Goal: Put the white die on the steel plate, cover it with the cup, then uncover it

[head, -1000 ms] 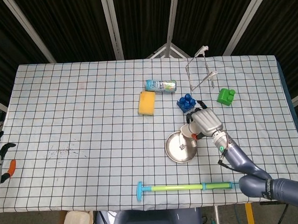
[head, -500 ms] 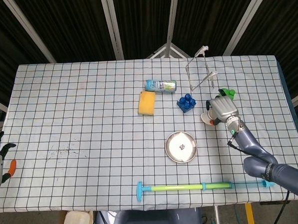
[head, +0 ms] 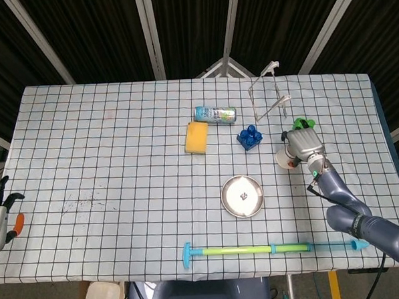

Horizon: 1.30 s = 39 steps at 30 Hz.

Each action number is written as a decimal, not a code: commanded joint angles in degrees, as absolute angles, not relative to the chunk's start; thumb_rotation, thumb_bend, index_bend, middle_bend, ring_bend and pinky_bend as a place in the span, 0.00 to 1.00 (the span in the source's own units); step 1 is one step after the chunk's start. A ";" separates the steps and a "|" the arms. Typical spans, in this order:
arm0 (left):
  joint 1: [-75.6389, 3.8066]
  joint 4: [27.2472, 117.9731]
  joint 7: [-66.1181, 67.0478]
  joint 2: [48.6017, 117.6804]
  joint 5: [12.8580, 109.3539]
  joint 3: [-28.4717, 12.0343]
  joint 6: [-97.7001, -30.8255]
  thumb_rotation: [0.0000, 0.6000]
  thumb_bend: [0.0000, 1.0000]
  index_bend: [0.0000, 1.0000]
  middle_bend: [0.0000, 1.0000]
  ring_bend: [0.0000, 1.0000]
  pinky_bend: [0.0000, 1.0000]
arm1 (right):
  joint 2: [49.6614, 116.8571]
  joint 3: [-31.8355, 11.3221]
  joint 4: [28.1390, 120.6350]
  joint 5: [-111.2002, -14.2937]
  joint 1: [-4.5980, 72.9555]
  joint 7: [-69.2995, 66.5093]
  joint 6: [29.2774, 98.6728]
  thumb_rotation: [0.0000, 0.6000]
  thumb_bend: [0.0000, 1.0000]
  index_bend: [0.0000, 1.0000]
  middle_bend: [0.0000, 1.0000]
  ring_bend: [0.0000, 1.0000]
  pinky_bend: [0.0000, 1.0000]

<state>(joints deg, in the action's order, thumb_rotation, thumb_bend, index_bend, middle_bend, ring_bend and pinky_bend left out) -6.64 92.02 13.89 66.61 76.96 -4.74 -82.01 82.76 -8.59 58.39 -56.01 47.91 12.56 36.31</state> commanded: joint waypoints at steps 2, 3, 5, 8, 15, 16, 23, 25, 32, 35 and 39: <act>-6.66 92.02 13.67 66.64 77.16 -4.70 -82.05 1.00 0.60 0.30 0.00 0.00 0.04 | 82.28 -9.19 59.88 -55.14 47.62 13.72 38.04 1.00 0.07 0.03 0.10 0.15 0.00; -6.66 91.99 13.51 66.62 77.27 -4.69 -82.10 1.00 0.60 0.29 0.00 0.00 0.04 | 81.81 -9.39 60.98 -54.83 47.39 13.85 38.60 1.00 0.07 0.00 0.08 0.14 0.00; -6.60 91.95 13.15 66.53 77.43 -4.69 -82.25 1.00 0.60 0.27 0.00 0.00 0.04 | 80.68 -9.50 63.33 -54.47 46.89 14.07 39.38 1.00 0.07 0.00 0.07 0.12 0.00; -6.55 91.81 12.47 66.44 77.57 -4.81 -82.46 1.00 0.60 0.23 0.00 0.00 0.04 | 77.73 -9.49 69.33 -54.64 45.55 14.61 41.86 1.00 0.06 0.00 0.06 0.11 0.00; -6.76 91.49 10.36 66.19 78.92 -4.57 -82.36 1.00 0.52 0.20 0.00 0.00 0.04 | 68.07 -7.14 90.62 -58.74 38.45 19.54 56.25 1.00 0.07 0.00 0.06 0.10 0.00; -6.74 91.44 9.87 66.07 79.19 -4.47 -82.38 1.00 0.50 0.19 0.00 0.00 0.04 | 66.76 -6.45 93.80 -59.05 37.16 20.80 58.46 1.00 0.07 0.00 0.06 0.10 0.00; -5.97 91.56 6.47 64.94 80.72 -4.24 -83.87 1.00 0.46 0.18 0.00 0.00 0.04 | 62.27 -0.26 108.01 -61.05 29.73 27.46 68.07 1.00 0.07 0.00 0.06 0.10 0.00; -5.65 91.56 5.72 64.57 81.08 -4.19 -84.50 1.00 0.46 0.17 0.00 0.00 0.04 | 62.60 1.39 109.37 -62.69 27.62 27.77 70.50 1.00 0.07 0.00 0.06 0.10 0.00; -4.08 91.41 2.73 63.16 81.97 -4.35 -87.47 1.00 0.46 0.17 0.00 0.00 0.03 | 67.38 4.64 105.34 -72.88 19.54 25.62 82.89 1.00 0.07 0.00 0.06 0.10 0.00; -3.65 90.95 1.10 62.92 82.22 -4.78 -88.74 1.00 0.46 0.17 0.00 0.00 0.03 | 68.05 5.20 103.25 -74.86 17.76 23.69 84.83 1.00 0.06 0.00 0.06 0.10 0.00; -2.97 89.82 -0.69 62.96 82.37 -5.48 -90.71 1.00 0.46 0.18 0.00 0.00 0.03 | 69.15 5.29 99.21 -76.58 15.90 21.97 86.90 1.00 0.06 0.01 0.06 0.10 0.00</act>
<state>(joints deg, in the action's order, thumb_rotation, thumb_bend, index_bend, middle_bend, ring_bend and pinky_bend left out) -3.30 90.28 -0.16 62.98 82.26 -5.18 -90.16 68.26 5.01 101.19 -75.45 17.12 23.10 85.60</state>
